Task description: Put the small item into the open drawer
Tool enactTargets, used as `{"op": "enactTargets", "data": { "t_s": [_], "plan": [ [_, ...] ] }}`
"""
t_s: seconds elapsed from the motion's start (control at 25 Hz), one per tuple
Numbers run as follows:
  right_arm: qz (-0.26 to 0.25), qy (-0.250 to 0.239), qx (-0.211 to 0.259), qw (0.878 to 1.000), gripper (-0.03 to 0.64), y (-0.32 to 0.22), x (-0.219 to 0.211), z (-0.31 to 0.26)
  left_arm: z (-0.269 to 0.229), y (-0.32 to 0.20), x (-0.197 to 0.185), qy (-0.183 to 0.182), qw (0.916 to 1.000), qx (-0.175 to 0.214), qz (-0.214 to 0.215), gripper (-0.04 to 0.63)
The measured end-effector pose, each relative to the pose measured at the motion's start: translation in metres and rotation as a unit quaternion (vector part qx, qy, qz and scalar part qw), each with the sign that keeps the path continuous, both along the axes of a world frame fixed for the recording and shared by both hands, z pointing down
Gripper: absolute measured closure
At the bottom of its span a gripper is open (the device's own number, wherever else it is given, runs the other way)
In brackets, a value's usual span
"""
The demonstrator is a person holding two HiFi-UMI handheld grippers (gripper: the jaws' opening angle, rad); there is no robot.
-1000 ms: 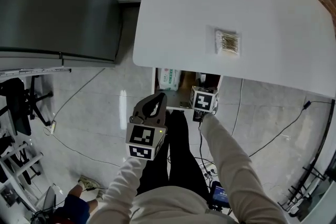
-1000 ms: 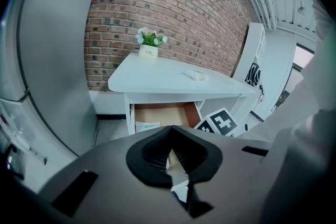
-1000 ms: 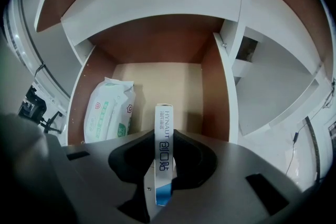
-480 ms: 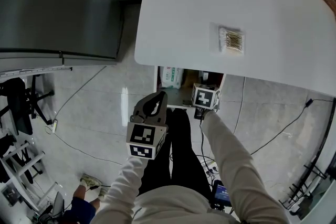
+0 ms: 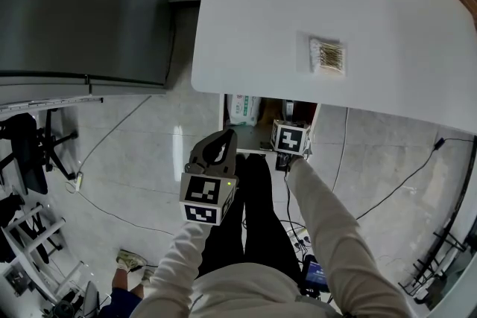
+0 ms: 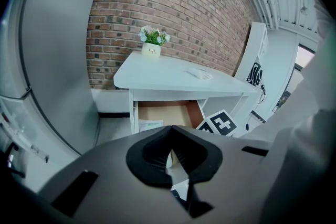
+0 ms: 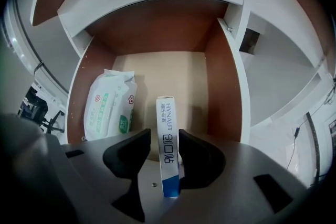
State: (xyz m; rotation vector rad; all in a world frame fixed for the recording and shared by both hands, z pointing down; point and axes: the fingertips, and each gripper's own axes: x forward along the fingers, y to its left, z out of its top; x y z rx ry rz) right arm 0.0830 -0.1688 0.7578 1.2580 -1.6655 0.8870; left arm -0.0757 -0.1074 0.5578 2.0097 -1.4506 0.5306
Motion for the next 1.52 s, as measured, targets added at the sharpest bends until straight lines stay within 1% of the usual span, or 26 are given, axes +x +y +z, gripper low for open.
{"op": "enactTargets", "data": {
  "t_s": [0.08, 0.2, 0.24, 0.4, 0.52, 0.64, 0.8, 0.92, 1.0, 1.28, 1.52],
  "plan": [
    [-0.009, 0.004, 0.002, 1.000, 0.419, 0.001, -0.001, -0.003, 0.000, 0.000, -0.001, -0.001, 1.0000, 0.001, 0.000, 0.578],
    [-0.042, 0.012, 0.016, 0.999, 0.411, -0.001, -0.006, -0.013, -0.001, -0.001, -0.002, -0.001, 1.0000, 0.004, 0.000, 0.578],
    [-0.046, 0.014, 0.019, 0.999, 0.411, 0.000, -0.006, -0.017, -0.002, -0.001, -0.002, -0.001, 1.0000, 0.004, 0.000, 0.578],
    [-0.049, 0.002, 0.039, 0.998, 0.413, -0.003, -0.010, -0.037, -0.004, -0.001, 0.000, -0.002, 0.9999, 0.007, 0.007, 0.578],
    [-0.037, 0.002, 0.054, 0.998, 0.417, -0.004, -0.004, -0.050, -0.006, 0.000, 0.003, -0.004, 0.9999, 0.009, 0.012, 0.578],
    [-0.038, 0.002, 0.067, 0.997, 0.428, -0.003, -0.002, -0.069, -0.008, 0.001, 0.005, -0.005, 0.9998, 0.011, 0.014, 0.578],
    [-0.027, -0.021, 0.076, 0.996, 0.463, 0.008, -0.004, -0.085, -0.012, 0.003, 0.006, -0.007, 0.9997, 0.013, 0.017, 0.578],
    [-0.051, -0.036, 0.107, 0.992, 0.486, 0.006, -0.013, -0.111, -0.019, 0.003, 0.008, -0.009, 0.9995, 0.019, 0.026, 0.578],
    [-0.057, -0.043, 0.120, 0.990, 0.500, 0.008, -0.015, -0.125, -0.022, 0.004, 0.008, -0.009, 0.9993, 0.022, 0.029, 0.578],
    [-0.044, -0.081, 0.171, 0.981, 0.549, 0.015, -0.017, -0.188, -0.038, 0.002, 0.007, -0.006, 0.9989, 0.034, 0.033, 0.578],
    [-0.035, -0.113, 0.199, 0.973, 0.566, 0.030, -0.019, -0.233, -0.057, -0.001, 0.004, -0.007, 0.9980, 0.049, 0.039, 0.578]
  ]
}}
